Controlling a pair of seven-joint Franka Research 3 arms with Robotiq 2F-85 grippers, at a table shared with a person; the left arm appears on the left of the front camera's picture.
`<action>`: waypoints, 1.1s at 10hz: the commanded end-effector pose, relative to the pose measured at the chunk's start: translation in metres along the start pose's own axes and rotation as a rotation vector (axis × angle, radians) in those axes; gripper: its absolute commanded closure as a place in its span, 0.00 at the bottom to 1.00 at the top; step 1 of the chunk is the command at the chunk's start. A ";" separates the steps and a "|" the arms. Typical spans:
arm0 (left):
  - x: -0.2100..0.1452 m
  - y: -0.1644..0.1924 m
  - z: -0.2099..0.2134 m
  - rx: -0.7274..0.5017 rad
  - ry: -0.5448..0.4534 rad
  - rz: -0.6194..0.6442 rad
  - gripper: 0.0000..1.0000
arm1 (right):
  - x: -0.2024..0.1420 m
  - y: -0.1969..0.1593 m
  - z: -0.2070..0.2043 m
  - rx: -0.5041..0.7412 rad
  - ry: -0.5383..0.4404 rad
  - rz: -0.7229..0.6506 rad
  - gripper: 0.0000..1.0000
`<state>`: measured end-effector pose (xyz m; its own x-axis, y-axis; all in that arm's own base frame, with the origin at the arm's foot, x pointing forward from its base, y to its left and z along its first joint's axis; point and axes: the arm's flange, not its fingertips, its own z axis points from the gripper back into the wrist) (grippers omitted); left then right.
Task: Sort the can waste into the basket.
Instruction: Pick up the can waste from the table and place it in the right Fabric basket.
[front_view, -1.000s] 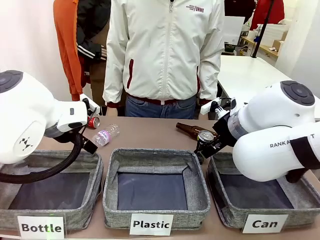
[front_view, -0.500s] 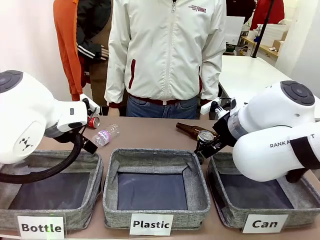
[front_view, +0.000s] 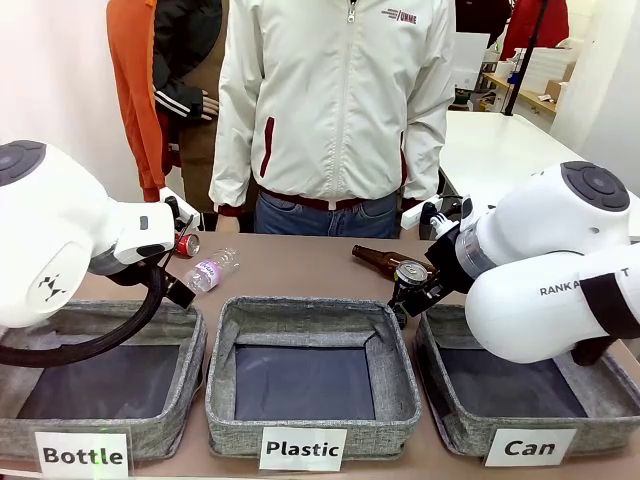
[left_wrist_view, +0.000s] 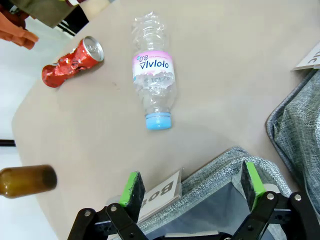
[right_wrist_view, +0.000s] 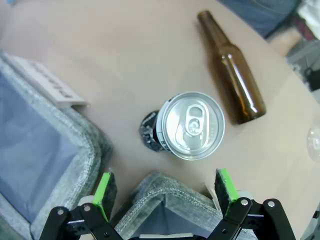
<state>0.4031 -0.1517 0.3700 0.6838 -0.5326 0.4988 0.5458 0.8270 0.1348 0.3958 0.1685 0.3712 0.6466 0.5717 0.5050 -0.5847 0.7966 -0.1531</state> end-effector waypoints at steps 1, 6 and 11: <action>0.000 0.000 0.000 0.000 0.000 0.000 0.00 | 0.000 0.000 0.000 0.000 0.000 -0.001 0.00; -0.004 0.000 0.065 -0.043 -0.018 0.020 0.00 | 0.015 0.000 0.060 -0.023 0.056 0.038 0.00; -0.060 0.036 0.199 -0.466 0.037 0.203 0.00 | 0.005 -0.038 0.208 0.406 0.142 -0.409 0.00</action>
<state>0.3021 -0.1074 0.5153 0.8105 -0.3993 0.4286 0.5290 0.8131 -0.2429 0.3178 0.1294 0.5395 0.8017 0.4334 0.4116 -0.5356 0.8266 0.1727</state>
